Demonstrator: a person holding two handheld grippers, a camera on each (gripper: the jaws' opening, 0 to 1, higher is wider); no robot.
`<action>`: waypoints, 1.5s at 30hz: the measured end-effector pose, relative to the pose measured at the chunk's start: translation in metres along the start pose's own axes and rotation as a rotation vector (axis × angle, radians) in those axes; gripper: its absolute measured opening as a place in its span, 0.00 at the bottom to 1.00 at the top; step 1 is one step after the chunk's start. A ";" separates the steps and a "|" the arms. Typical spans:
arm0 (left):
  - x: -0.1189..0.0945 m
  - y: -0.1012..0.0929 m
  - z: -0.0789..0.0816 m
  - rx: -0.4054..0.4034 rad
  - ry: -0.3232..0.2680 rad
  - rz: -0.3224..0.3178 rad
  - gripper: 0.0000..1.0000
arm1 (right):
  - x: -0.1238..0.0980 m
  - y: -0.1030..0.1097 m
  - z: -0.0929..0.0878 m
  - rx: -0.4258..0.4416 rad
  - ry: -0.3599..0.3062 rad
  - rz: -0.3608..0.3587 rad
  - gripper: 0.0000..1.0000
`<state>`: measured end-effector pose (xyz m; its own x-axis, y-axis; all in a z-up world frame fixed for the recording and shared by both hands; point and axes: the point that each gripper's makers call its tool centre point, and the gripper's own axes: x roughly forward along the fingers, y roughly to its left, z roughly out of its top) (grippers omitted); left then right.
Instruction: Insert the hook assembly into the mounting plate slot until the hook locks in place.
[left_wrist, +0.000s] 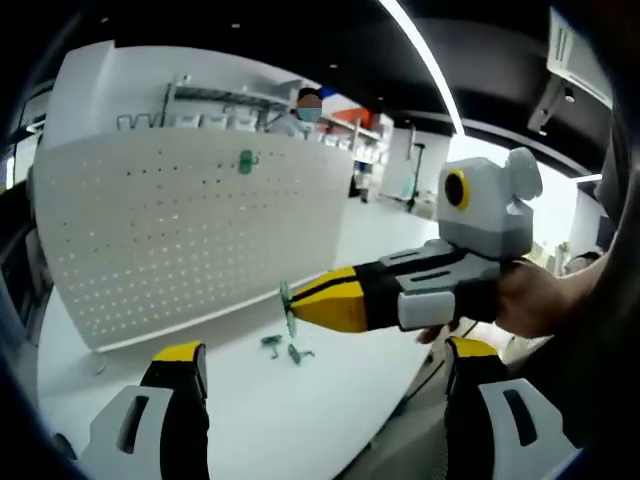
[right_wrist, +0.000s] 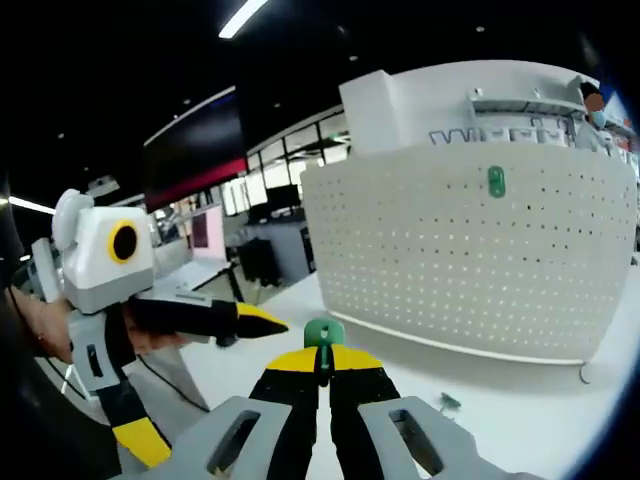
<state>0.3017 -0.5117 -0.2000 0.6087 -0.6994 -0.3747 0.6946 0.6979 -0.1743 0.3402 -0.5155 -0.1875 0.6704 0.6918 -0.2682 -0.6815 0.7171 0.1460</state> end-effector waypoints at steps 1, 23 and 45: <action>-0.001 0.001 0.001 -0.002 -0.001 0.002 1.00 | 0.001 -0.002 0.001 -0.002 -0.001 -0.005 0.00; -0.003 0.020 -0.004 -0.036 0.010 0.041 1.00 | 0.021 -0.114 0.036 -0.145 -0.048 -0.314 0.00; -0.020 0.034 0.017 -0.128 -0.087 0.059 1.00 | 0.007 -0.227 0.083 -0.134 -0.138 -0.561 0.00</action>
<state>0.3190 -0.4766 -0.1832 0.6813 -0.6637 -0.3087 0.6057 0.7480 -0.2715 0.5238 -0.6664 -0.1431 0.9649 0.2207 -0.1422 -0.2366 0.9657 -0.1068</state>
